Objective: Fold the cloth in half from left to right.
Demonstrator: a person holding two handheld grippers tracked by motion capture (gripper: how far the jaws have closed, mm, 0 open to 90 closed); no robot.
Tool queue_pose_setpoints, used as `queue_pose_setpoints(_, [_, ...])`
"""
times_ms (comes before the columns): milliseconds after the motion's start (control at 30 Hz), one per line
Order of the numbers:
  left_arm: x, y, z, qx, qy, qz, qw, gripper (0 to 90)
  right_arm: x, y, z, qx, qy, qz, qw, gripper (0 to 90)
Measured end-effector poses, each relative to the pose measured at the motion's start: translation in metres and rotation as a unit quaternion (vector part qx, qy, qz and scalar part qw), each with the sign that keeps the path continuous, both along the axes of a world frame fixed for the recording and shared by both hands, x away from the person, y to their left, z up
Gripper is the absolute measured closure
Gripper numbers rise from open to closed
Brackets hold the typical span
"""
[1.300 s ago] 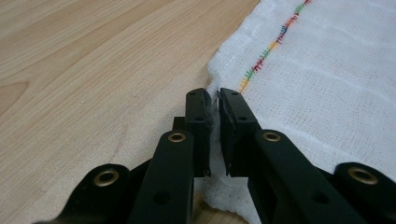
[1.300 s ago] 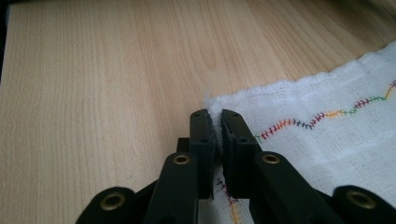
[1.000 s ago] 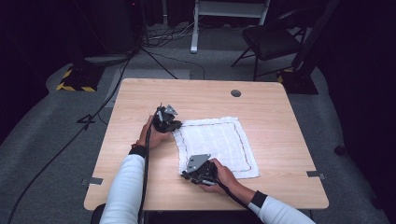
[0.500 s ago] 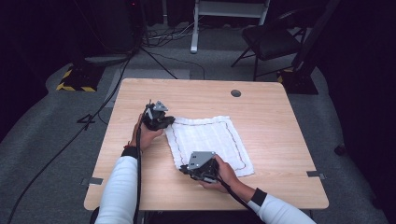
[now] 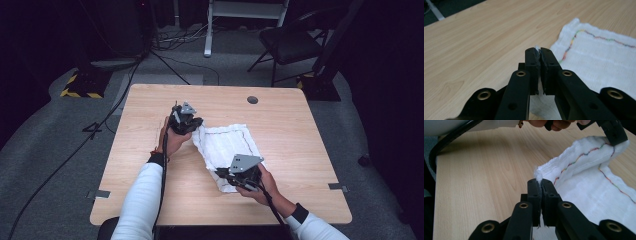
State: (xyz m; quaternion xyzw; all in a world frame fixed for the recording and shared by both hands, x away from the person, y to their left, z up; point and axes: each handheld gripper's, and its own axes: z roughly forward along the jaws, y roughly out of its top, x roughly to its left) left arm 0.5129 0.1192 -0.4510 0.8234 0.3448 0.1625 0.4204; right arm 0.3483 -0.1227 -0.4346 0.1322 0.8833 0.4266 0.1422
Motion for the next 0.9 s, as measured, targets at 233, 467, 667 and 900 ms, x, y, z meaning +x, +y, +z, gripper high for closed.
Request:
queue_pose_setpoints(233, [0.005,-0.033,0.007,0.003,-0.011,-0.014,0.9998,85.0,0.002,-0.034,0.006,0.011,-0.009,-0.044,0.9989,86.8])
queue_pose_setpoints(467, [0.01,-0.064,0.01,0.021,-0.019,-0.028,0.9992,85.0,0.0,-0.068,0.008,0.013,-0.02,-0.084,0.9962,86.8])
queue_pose_setpoints(667, [0.016,-0.088,0.009,0.027,-0.014,-0.043,0.9986,85.0,-0.002,-0.088,0.004,0.005,-0.017,-0.105,0.9943,86.8])
queue_pose_setpoints(900, [0.02,-0.115,0.005,0.045,-0.012,-0.065,0.9968,84.9,-0.007,-0.109,0.001,0.003,-0.01,-0.122,0.9925,86.8])
